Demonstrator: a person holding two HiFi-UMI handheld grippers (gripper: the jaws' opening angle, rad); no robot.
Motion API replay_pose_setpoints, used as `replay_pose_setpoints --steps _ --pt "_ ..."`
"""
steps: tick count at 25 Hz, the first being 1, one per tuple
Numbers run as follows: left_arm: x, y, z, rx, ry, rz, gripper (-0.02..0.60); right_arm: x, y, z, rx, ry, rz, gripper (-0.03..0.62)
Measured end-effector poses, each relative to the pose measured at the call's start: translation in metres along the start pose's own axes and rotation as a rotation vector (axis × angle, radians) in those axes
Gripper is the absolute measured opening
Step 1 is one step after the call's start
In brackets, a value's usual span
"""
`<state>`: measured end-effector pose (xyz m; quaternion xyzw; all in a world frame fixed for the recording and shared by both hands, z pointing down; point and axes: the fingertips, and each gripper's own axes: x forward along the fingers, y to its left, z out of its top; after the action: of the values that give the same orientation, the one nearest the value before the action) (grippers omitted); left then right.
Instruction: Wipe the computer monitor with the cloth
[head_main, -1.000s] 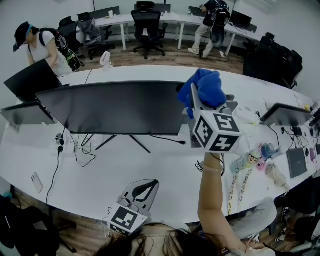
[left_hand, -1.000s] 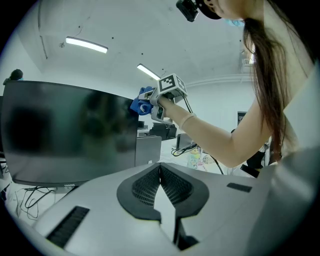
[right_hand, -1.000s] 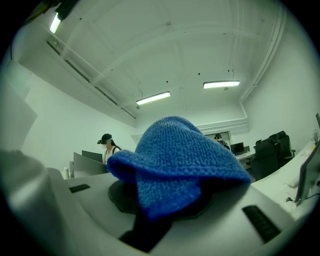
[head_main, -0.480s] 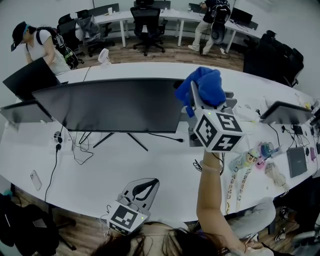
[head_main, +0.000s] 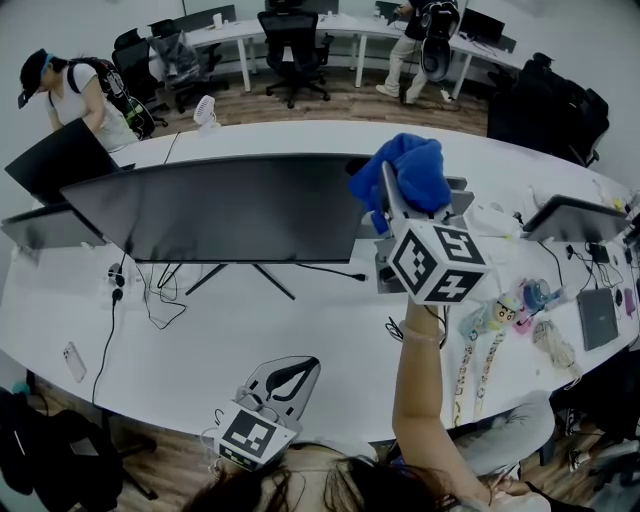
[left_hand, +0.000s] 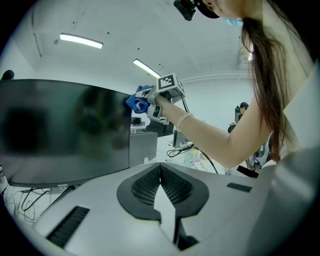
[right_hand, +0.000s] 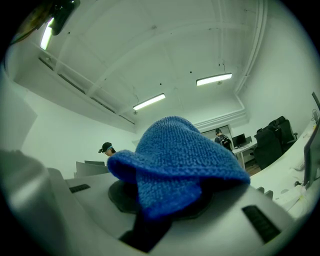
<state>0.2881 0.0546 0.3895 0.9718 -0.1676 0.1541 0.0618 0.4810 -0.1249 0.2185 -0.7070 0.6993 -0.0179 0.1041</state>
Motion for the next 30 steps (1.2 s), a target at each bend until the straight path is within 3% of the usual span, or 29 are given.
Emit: replay_pose_setpoints --steps 5,9,26,30 --pt "0.003 -0.002 -0.005 0.091 0.020 -0.014 0.009 -0.001 -0.003 -0.008 0.007 0.013 0.008 0.097" --pt "0.004 -0.004 -0.002 0.007 0.015 -0.004 0.009 -0.001 -0.004 -0.014 0.013 0.021 0.013 0.097" --pt "0.011 -0.012 -0.008 -0.007 0.033 -0.025 0.009 -0.005 -0.004 -0.035 0.026 0.036 0.052 0.097" --pt "0.012 -0.012 -0.015 0.032 0.047 -0.033 0.009 -0.005 -0.005 -0.039 0.028 0.040 0.062 0.097"
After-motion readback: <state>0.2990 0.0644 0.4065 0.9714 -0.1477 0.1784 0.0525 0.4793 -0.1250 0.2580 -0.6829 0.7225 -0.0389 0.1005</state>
